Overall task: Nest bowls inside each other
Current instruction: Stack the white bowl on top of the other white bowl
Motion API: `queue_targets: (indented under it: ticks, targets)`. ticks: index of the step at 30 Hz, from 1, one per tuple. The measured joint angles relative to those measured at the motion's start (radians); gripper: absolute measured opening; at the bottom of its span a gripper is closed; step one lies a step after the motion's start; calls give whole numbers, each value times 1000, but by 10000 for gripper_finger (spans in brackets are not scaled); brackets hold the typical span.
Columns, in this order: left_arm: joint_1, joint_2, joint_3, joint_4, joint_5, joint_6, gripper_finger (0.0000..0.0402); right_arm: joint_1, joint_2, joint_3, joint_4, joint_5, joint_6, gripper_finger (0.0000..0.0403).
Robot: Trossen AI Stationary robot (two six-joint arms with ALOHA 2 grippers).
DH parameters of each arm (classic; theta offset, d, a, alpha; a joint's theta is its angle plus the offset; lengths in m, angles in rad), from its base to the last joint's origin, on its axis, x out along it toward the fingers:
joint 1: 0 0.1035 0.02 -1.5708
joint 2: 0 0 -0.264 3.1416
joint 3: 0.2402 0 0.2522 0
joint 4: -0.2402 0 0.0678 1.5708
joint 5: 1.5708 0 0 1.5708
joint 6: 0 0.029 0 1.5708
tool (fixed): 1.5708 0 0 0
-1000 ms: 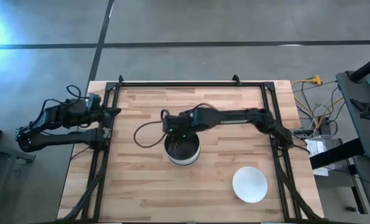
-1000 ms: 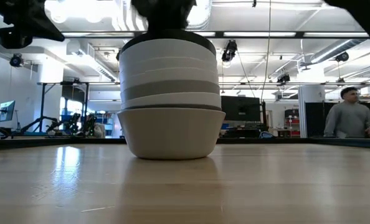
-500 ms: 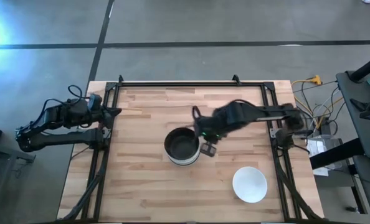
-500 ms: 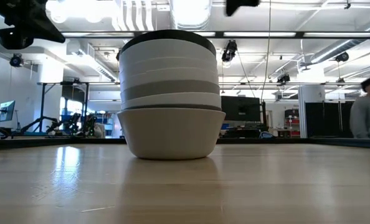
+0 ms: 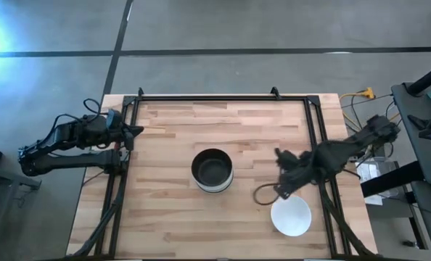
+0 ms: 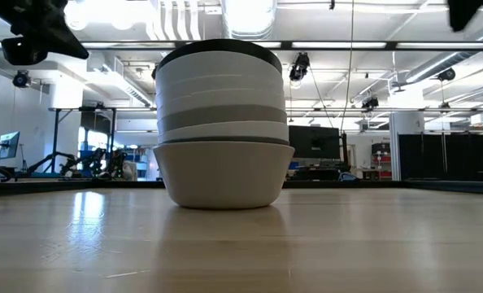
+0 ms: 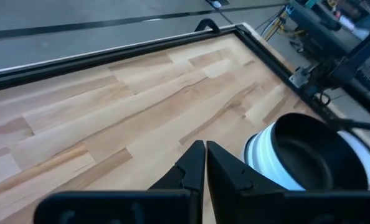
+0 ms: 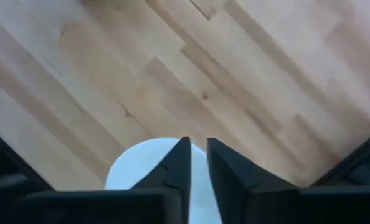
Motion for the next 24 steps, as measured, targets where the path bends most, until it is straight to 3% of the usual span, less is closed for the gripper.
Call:
queue_targets:
  ticks: [6,12,24]
  targets:
    - [0,48,0,2,1,48,0,45,-209,-226,80,-35,268,128]
    - [0,98,0,3,20,50,0,47,-325,-402,108,-186,340,197]
    - [-1,145,0,7,44,50,0,47,-360,-610,286,-313,371,224]
